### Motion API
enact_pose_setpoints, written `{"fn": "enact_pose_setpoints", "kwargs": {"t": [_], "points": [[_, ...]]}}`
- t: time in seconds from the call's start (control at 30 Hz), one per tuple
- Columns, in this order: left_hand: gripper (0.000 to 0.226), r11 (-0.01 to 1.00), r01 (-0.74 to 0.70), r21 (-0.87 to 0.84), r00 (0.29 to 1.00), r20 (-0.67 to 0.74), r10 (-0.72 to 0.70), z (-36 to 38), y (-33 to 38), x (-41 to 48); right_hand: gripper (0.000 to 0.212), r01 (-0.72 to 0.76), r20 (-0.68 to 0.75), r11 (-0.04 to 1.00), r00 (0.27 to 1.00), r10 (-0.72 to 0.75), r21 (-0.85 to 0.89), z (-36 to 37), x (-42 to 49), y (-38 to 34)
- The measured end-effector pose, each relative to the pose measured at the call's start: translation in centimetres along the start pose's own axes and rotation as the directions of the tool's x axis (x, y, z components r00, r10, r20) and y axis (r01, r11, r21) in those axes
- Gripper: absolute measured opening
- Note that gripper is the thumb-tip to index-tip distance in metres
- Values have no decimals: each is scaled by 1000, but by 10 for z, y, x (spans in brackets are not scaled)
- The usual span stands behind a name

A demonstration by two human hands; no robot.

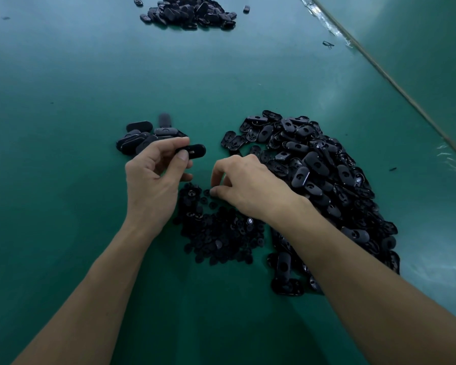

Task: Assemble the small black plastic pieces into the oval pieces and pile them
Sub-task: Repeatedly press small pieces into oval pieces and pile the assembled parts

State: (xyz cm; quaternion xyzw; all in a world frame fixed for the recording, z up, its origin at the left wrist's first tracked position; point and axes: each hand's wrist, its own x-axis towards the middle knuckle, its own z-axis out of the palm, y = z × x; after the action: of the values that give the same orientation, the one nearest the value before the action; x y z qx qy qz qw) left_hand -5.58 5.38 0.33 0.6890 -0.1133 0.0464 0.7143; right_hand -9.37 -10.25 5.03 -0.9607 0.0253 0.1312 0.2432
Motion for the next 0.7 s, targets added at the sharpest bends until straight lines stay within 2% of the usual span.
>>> {"fn": "enact_pose_setpoints", "kwargs": {"t": [0.13, 0.33, 0.57, 0.7], "points": [[26, 1000, -2, -1, 1000, -5, 2, 0, 0, 0, 3, -5, 11, 1000, 1000, 5, 23, 1, 2, -1], [25, 1000, -5, 13, 1000, -2, 5, 0, 0, 0, 20, 1, 48, 1000, 999, -2, 22, -1, 0, -2], [23, 1000, 7, 17, 1000, -6, -7, 1, 0, -1, 7, 30, 50, 999, 998, -30, 18, 2, 0, -5], [24, 1000, 2, 22, 1000, -6, -2, 1, 1, -1, 10, 42, 44, 999, 998, -43, 30, 2, 1, -5]]}}
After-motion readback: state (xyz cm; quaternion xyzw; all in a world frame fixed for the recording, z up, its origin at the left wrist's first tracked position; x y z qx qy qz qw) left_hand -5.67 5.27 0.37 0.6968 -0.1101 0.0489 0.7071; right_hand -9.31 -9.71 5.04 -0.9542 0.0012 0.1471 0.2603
